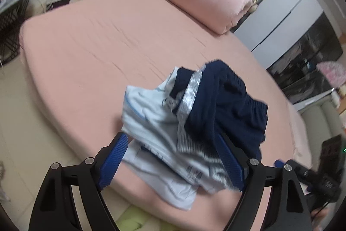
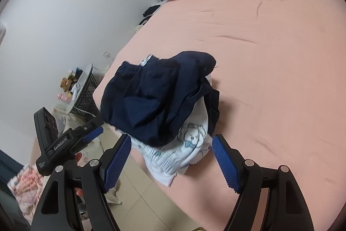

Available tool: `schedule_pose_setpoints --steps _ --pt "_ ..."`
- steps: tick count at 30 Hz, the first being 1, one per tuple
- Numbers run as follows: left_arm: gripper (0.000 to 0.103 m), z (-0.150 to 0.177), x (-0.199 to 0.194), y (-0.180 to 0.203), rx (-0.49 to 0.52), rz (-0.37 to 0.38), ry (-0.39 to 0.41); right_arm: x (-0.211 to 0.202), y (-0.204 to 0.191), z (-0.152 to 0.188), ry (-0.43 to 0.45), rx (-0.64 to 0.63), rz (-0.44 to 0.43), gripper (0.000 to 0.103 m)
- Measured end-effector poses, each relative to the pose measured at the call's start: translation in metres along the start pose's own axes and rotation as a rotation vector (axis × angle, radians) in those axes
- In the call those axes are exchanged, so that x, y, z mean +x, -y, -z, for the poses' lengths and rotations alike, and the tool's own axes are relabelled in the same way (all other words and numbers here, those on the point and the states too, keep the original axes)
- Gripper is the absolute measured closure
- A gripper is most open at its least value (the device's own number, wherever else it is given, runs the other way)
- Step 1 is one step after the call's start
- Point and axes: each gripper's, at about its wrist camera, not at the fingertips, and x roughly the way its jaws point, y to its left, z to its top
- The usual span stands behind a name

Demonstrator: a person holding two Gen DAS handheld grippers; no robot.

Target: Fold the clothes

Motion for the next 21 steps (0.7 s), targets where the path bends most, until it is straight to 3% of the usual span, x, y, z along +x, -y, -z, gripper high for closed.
schedule_pose_setpoints --steps 6,11,13,14,21 --pt "0.018 0.029 -0.017 0.025 0.106 -0.030 -0.037 -0.020 -0.008 0.012 0.020 -0.027 -0.006 0.026" --pt "0.016 0.054 -0.035 0.069 0.289 -0.127 0.055 -0.036 -0.017 0.020 0.045 -0.052 0.042 0.024" --pt "0.015 0.064 -0.042 0.080 0.325 -0.156 0.068 -0.044 -0.021 0.023 0.057 -0.067 0.060 0.009" --pt "0.014 0.067 -0.043 0.086 0.333 -0.155 0.070 -0.048 -0.022 0.025 0.071 -0.076 0.057 0.000" --pt "0.014 0.074 -0.053 0.114 0.281 -0.072 0.092 -0.071 -0.036 0.033 0.125 -0.119 0.083 0.000"
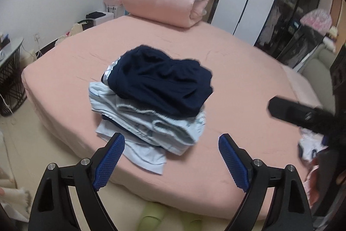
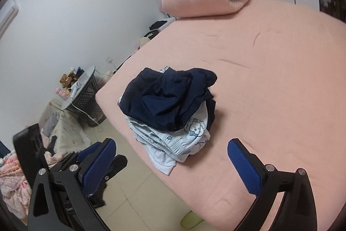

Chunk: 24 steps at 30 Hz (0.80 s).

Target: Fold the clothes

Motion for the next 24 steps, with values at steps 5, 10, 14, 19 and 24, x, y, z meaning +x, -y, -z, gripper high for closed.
schedule_pose_setpoints --steps 5,10,14,19,24 --pt "0.014 -0.005 -0.023 0.011 0.004 -0.069 0.077 -0.012 -0.002 0.002 0.006 0.001 0.040 0.000" --pt "0.014 -0.012 -0.042 0.017 -0.005 -0.114 0.119 -0.025 0.003 0.005 0.001 0.071 0.037 0.000" --pt "0.014 -0.016 -0.056 0.026 0.011 -0.132 0.134 -0.036 0.002 0.008 -0.011 0.088 0.055 0.000" --pt "0.014 -0.019 -0.066 0.034 -0.012 -0.103 0.090 -0.051 -0.010 0.009 -0.006 0.044 0.101 0.000" --pt "0.014 -0.021 -0.068 0.040 -0.012 -0.135 0.073 -0.067 -0.022 0.011 0.024 0.001 0.143 0.000"
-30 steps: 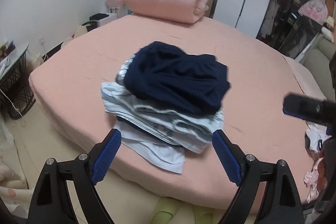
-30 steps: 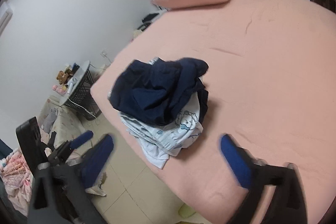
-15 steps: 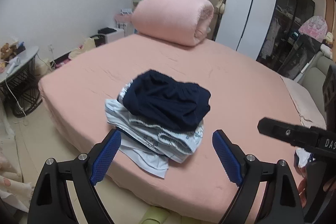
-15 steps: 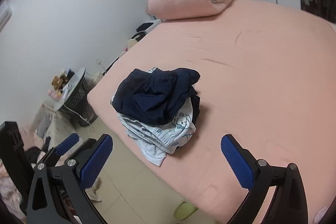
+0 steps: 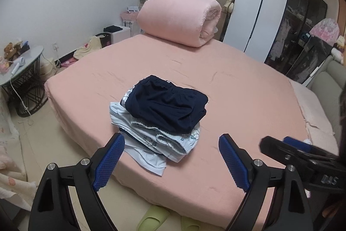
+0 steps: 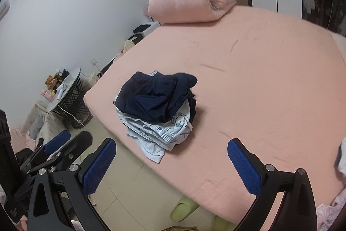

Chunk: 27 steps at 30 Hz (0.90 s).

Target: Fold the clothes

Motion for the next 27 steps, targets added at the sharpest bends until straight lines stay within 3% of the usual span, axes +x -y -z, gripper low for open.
schedule_pose_setpoints --steps 6,12,20,27 --pt "0.014 0.000 0.004 -0.004 -0.031 -0.125 -0.037 -0.013 -0.012 0.005 0.011 -0.087 0.111 0.000" --pt "0.014 0.005 -0.003 -0.015 -0.079 -0.138 -0.063 -0.013 -0.021 0.015 -0.013 -0.143 0.159 0.000" --pt "0.014 0.016 -0.007 0.004 -0.009 -0.146 -0.100 -0.017 -0.034 0.030 -0.062 -0.196 0.160 0.000" --pt "0.014 0.022 0.000 0.016 0.027 -0.154 -0.147 -0.022 -0.028 0.037 -0.069 -0.218 0.219 0.000"
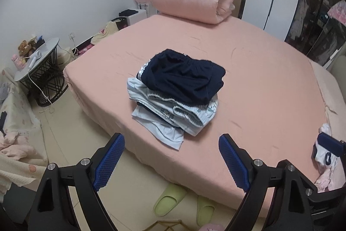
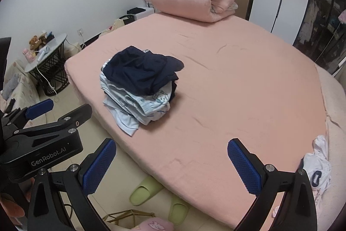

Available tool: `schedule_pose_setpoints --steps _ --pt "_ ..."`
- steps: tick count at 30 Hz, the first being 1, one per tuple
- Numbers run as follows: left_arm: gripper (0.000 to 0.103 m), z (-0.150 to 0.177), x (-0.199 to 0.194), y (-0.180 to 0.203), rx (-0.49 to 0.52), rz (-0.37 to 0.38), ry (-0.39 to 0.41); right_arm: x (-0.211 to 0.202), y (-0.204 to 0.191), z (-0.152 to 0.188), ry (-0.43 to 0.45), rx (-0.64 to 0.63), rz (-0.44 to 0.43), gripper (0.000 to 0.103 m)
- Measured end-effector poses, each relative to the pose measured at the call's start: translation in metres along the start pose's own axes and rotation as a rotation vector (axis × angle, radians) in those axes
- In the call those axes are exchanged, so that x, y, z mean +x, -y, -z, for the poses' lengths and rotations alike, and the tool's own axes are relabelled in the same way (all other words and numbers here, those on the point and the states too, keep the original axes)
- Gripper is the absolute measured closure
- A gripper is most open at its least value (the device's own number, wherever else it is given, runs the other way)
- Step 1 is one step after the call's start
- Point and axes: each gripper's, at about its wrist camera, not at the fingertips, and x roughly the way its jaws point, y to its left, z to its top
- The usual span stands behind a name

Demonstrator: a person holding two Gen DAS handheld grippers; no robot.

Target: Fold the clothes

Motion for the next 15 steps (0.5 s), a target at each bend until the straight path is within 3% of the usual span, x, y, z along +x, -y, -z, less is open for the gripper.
schedule_pose_setpoints --steps 15 --pt "0.014 0.001 -0.003 0.013 0.036 -0.022 0.015 -0.006 0.014 0.007 0.014 0.022 0.013 0.000"
